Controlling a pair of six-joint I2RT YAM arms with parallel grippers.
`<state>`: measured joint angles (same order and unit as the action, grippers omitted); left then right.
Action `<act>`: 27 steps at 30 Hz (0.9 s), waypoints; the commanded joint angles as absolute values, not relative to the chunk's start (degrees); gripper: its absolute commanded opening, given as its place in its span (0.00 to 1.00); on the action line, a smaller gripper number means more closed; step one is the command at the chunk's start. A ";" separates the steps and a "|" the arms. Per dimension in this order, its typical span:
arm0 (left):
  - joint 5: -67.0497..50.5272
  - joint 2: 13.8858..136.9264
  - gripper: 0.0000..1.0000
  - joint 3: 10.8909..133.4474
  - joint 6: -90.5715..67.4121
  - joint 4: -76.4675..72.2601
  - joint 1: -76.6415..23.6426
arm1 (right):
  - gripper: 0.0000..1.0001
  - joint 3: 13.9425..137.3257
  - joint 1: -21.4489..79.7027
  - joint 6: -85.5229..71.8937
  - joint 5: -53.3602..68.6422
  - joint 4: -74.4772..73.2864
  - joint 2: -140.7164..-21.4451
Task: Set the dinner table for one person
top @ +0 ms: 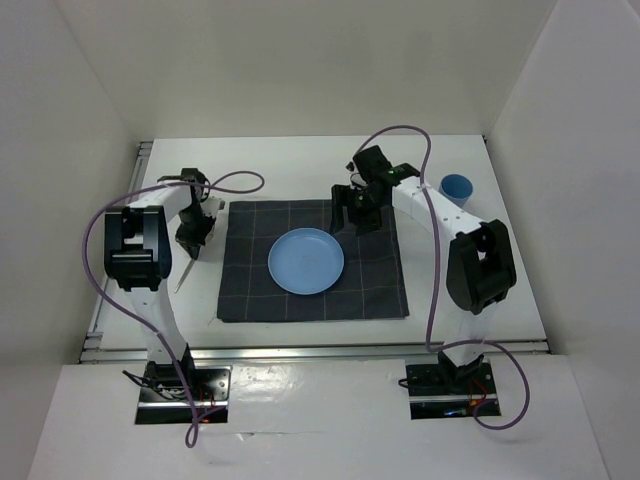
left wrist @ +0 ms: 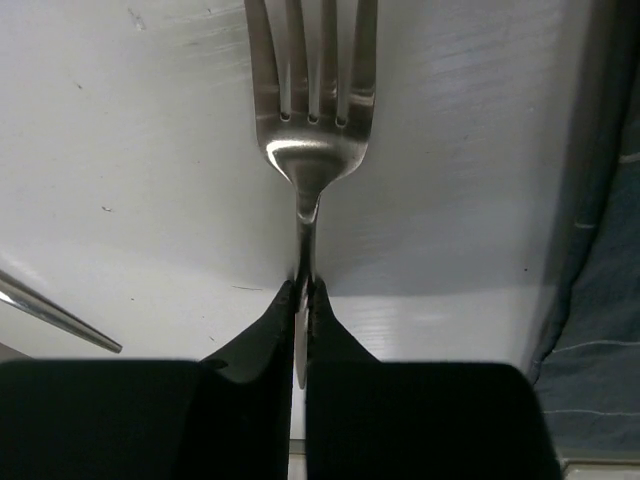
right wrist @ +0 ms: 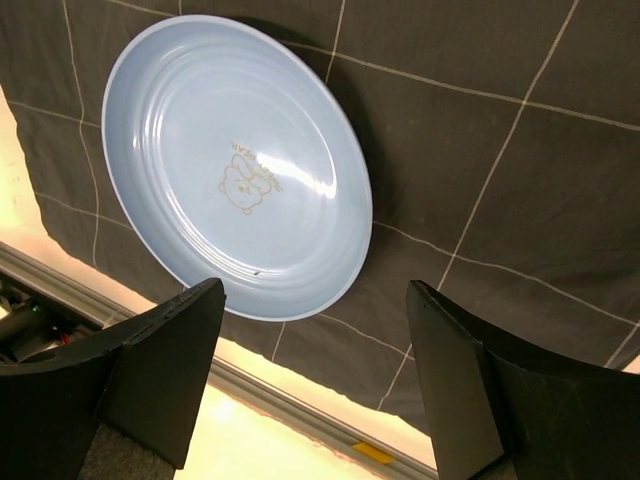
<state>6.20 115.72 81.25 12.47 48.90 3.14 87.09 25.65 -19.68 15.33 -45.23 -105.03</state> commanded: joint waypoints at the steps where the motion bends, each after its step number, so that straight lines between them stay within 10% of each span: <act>1: 1.76 120.23 0.00 81.12 10.99 48.60 3.87 | 0.81 87.63 26.02 -19.86 14.33 -45.26 -101.60; 16: -17.75 106.27 0.00 88.94 0.63 52.28 11.69 | 0.80 77.08 26.72 -20.04 13.63 -29.36 -88.33; 27: -12.92 104.58 0.00 84.55 -14.40 55.37 -4.12 | 0.80 76.38 26.72 -21.79 9.05 -31.82 -88.15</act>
